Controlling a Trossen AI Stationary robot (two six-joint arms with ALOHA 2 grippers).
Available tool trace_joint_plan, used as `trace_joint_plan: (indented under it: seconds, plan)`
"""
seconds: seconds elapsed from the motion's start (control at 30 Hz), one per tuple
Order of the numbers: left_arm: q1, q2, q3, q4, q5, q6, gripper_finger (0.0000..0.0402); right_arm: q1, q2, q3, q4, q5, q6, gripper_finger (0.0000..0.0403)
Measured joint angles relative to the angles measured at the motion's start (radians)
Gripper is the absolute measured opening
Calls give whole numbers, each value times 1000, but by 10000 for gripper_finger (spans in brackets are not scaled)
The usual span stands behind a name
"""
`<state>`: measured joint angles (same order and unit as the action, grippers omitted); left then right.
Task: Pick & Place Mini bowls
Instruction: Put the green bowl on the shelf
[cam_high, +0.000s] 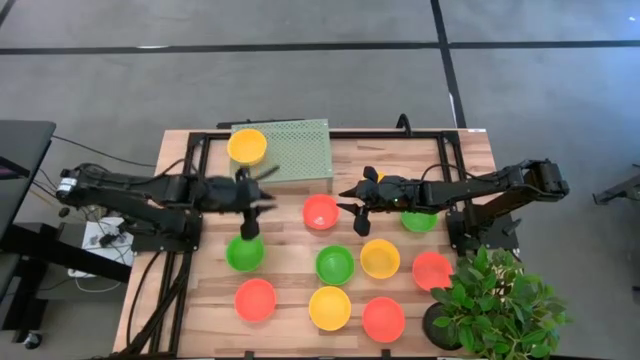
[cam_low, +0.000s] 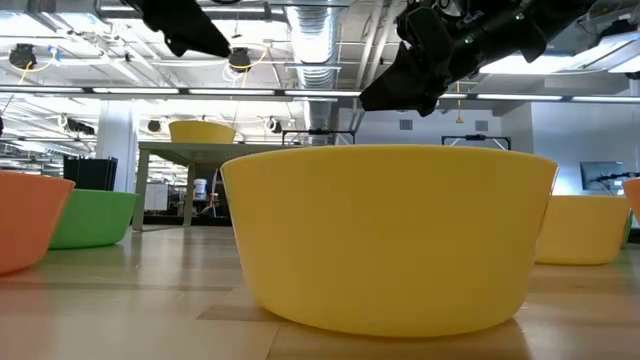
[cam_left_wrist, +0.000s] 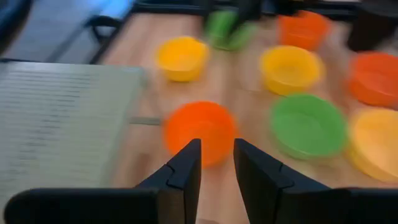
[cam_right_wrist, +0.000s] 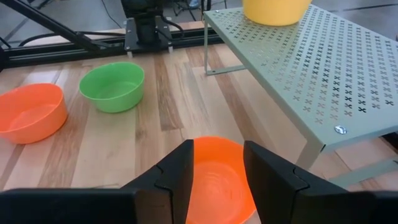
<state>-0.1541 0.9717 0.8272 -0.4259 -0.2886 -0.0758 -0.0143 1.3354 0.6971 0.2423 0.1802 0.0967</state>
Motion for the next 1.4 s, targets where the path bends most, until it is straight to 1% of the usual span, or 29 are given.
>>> trace_joint_plan:
  seconds: [0.13,0.23,0.3,0.37,0.6,0.67,0.83,0.93,1.03,1.2,1.4]
  plan:
    - [-106,4,-58,0,36,-51,97,0,0,0,-2,0,0,136]
    - [-173,4,-115,0,39,-175,97,0,0,0,-2,0,0,135]
    - [-213,4,-153,-3,73,-256,98,0,0,0,-2,0,0,134]
    - [-253,4,-185,-2,113,-320,98,0,0,0,-2,0,0,134]
    - [-371,3,-275,-2,150,-505,98,0,0,0,-2,0,0,134]
    - [-405,3,-304,-4,155,-536,98,0,0,0,-2,0,0,134]
    - [-491,3,-369,-4,157,-543,98,0,0,0,-2,0,0,132]
    - [-510,4,-388,0,126,-562,98,0,0,0,-2,0,0,133]
    - [-510,4,-404,2,116,-577,98,0,0,0,-2,0,0,134]
    - [-511,4,-432,14,132,-619,97,0,0,0,-2,0,0,132]
    - [-513,29,-432,21,136,-587,93,0,0,0,-2,0,0,134]
